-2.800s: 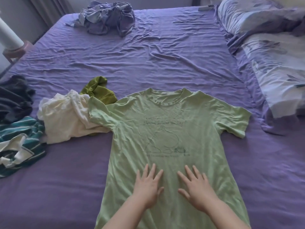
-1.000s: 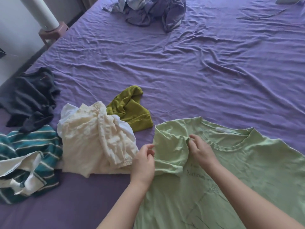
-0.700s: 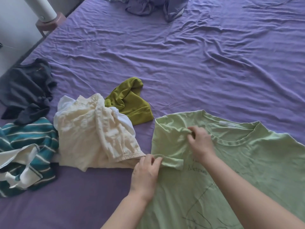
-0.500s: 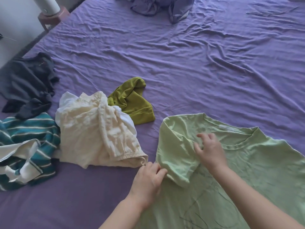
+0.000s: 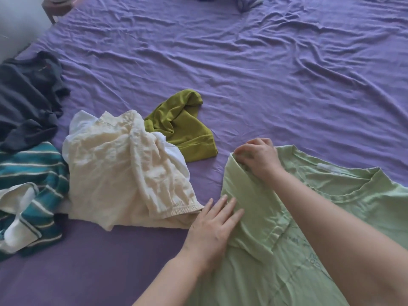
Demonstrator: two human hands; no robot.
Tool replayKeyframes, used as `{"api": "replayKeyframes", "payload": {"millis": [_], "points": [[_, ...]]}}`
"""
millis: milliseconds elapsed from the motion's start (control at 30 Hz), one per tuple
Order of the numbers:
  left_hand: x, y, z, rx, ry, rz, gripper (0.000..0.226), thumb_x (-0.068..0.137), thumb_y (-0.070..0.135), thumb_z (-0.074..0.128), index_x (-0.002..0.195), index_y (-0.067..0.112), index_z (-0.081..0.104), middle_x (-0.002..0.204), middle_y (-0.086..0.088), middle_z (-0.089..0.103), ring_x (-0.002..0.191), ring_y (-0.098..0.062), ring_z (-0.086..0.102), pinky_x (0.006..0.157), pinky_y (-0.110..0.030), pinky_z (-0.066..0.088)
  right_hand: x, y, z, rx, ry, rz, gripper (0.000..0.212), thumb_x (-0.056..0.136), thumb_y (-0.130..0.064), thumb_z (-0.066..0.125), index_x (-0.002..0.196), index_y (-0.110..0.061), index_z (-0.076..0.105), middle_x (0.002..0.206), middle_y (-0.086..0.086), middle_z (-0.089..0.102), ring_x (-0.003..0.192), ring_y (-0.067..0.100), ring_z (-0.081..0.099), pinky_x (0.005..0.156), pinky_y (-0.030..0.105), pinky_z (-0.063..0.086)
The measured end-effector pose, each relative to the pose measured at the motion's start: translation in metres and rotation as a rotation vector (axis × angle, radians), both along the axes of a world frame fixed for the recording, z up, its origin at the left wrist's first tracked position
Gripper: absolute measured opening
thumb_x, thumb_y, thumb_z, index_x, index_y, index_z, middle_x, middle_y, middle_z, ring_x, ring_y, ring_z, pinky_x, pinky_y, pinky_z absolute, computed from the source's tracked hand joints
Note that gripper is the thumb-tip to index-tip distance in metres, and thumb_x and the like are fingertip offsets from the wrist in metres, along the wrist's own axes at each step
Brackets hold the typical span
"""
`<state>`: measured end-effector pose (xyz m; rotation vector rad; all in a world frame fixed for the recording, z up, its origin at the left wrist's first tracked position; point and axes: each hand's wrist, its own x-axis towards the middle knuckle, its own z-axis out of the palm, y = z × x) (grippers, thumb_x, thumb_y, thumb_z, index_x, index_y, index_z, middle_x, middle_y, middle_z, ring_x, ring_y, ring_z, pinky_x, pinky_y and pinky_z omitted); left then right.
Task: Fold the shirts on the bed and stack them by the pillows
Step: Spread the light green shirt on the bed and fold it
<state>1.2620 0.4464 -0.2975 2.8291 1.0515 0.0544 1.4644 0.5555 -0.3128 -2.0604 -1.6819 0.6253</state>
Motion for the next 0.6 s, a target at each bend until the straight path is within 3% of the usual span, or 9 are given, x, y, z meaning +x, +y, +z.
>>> {"api": "replayKeyframes", "payload": {"millis": [133, 200, 267, 333, 400, 467, 600], "points": [[0.008, 0.002, -0.004, -0.056, 0.064, 0.076, 0.049, 0.089, 0.044, 0.034, 0.127, 0.027, 0.059, 0.136, 0.003, 0.054, 0.127, -0.018, 0.049, 0.097, -0.045, 0.047, 0.003, 0.001, -0.003, -0.011, 0.027, -0.01, 0.011, 0.078, -0.032, 0.073, 0.088, -0.028, 0.074, 0.104, -0.005, 0.059, 0.118, 0.021, 0.036, 0.101, 0.035, 0.03], [0.009, 0.0, -0.005, -0.066, 0.107, 0.086, 0.053, 0.087, 0.049, 0.036, 0.13, 0.026, 0.056, 0.138, 0.001, 0.052, 0.129, -0.02, 0.047, 0.097, -0.047, 0.047, 0.004, 0.006, 0.0, -0.02, 0.098, -0.022, 0.012, 0.078, -0.028, 0.073, 0.091, -0.025, 0.074, 0.1, -0.008, 0.054, 0.12, 0.022, 0.035, 0.104, 0.033, 0.029], [0.01, -0.001, -0.007, -0.069, 0.12, 0.102, 0.058, 0.083, 0.055, 0.053, 0.132, 0.025, 0.054, 0.14, -0.001, 0.05, 0.13, -0.022, 0.045, 0.098, -0.048, 0.046, 0.006, 0.016, 0.005, -0.005, 0.178, -0.045, 0.012, 0.08, -0.023, 0.072, 0.092, -0.022, 0.074, 0.1, -0.008, 0.053, 0.121, 0.022, 0.034, 0.103, 0.027, 0.028], [0.01, -0.001, -0.007, -0.066, 0.145, 0.114, 0.067, 0.077, 0.057, 0.062, 0.134, 0.023, 0.052, 0.142, -0.003, 0.047, 0.131, -0.023, 0.044, 0.104, -0.044, 0.04, 0.008, 0.028, 0.009, -0.004, 0.189, -0.044, 0.01, 0.082, -0.021, 0.069, 0.092, -0.022, 0.073, 0.105, -0.005, 0.056, 0.122, 0.023, 0.033, 0.105, 0.031, 0.028], [0.009, -0.001, -0.008, -0.055, 0.149, 0.105, 0.065, 0.081, 0.057, 0.051, 0.136, 0.022, 0.05, 0.143, -0.004, 0.045, 0.132, -0.024, 0.043, 0.104, -0.044, 0.027, 0.007, 0.035, 0.008, -0.024, 0.145, -0.024, 0.01, 0.085, -0.022, 0.067, 0.093, -0.023, 0.072, 0.111, -0.001, 0.058, 0.123, 0.024, 0.033, 0.106, 0.038, 0.028], [0.007, -0.002, -0.01, -0.064, 0.168, 0.093, 0.064, 0.083, 0.055, 0.036, 0.136, 0.021, 0.05, 0.143, -0.006, 0.045, 0.132, -0.025, 0.042, 0.102, -0.042, 0.026, 0.004, 0.037, 0.001, -0.048, 0.106, -0.029, 0.011, 0.087, -0.022, 0.064, 0.093, -0.023, 0.072, 0.113, 0.0, 0.058, 0.122, 0.024, 0.034, 0.104, 0.041, 0.03], [0.003, 0.0, -0.019, -0.093, 0.165, 0.072, 0.067, 0.083, 0.057, 0.035, 0.136, 0.018, 0.049, 0.144, -0.01, 0.043, 0.134, -0.027, 0.04, 0.101, -0.047, 0.027, 0.002, 0.038, -0.003, -0.037, 0.05, -0.048, 0.013, 0.088, -0.024, 0.061, 0.096, -0.025, 0.071, 0.11, -0.002, 0.058, 0.12, 0.022, 0.036, 0.098, 0.038, 0.034]]}}
